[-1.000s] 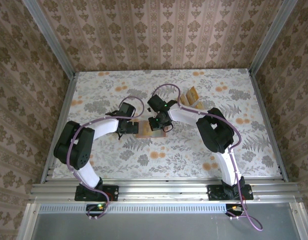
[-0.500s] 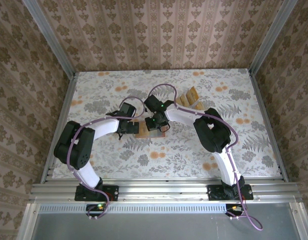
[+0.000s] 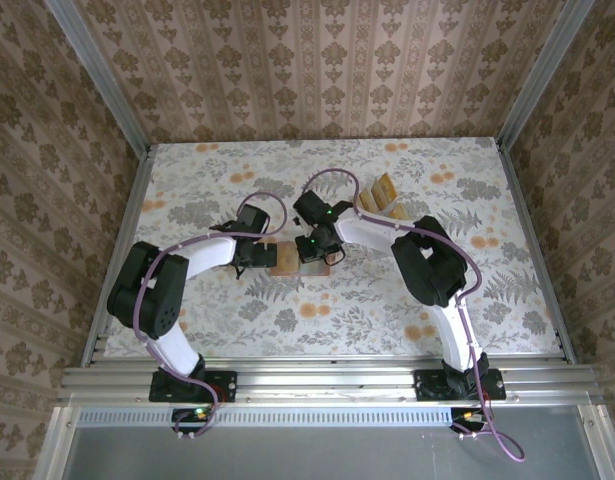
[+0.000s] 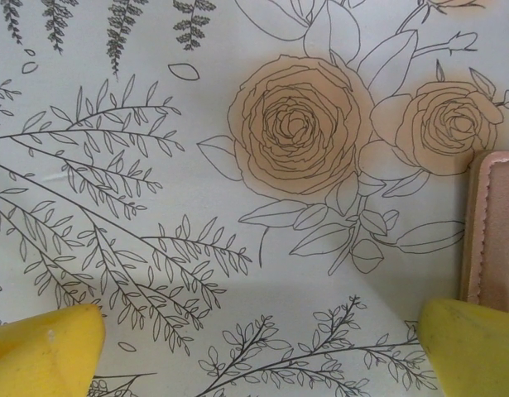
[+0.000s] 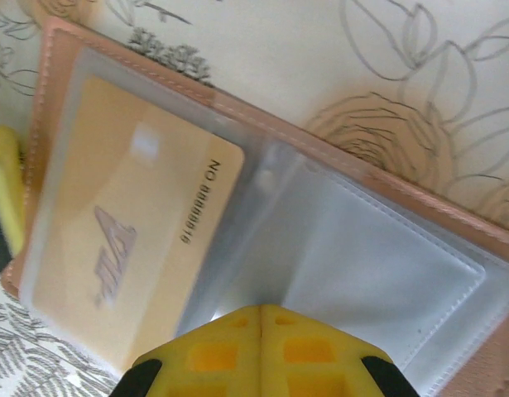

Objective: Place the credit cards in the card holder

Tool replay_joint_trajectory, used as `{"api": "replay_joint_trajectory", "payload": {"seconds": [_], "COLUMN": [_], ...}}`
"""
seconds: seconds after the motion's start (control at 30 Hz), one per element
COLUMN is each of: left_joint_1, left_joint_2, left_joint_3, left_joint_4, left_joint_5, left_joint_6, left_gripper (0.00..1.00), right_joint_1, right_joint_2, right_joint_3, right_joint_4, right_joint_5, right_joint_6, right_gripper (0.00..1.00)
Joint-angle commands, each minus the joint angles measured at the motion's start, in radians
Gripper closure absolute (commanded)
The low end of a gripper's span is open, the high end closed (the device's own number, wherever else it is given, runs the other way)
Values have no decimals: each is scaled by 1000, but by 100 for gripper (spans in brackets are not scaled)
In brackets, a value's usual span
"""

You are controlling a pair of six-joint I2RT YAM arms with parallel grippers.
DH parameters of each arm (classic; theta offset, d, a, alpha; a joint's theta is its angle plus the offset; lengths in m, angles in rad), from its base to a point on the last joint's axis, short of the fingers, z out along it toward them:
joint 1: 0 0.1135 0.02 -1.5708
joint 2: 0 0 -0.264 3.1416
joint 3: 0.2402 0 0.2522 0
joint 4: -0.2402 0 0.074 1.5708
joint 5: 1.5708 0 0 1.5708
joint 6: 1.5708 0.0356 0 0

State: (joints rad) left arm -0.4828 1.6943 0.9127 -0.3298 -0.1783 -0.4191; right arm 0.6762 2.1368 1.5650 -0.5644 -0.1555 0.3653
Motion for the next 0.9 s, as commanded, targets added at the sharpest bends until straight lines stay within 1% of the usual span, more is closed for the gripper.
{"api": "replay_joint_trajectory", "payload": {"seconds": [0.0,0.23,0.57,0.87], "left_joint_1": [-4,-1,9,15], "left_joint_2": [29,12,-31,-23], "left_joint_3": [-12,-20,-20,-35], "left_joint_4": [-4,-1,-10,-14], "left_joint_5": [44,39,27,13], "left_joint_6": [-8,-8,-5,-6], "left_gripper": [0,0,0,0], "right_joint_1": [-15,-39,-37,-11], "right_joint_2": [-31,-50,-101,-58], "right_joint_3": [-40,-76,-34,13], "right_joint_4": [-9,2,-13,-20], "right_joint_5": [21,20,-16,-29], "right_joint_6": [-6,-3,-10,1], "right_gripper": [100,100,100,100]}}
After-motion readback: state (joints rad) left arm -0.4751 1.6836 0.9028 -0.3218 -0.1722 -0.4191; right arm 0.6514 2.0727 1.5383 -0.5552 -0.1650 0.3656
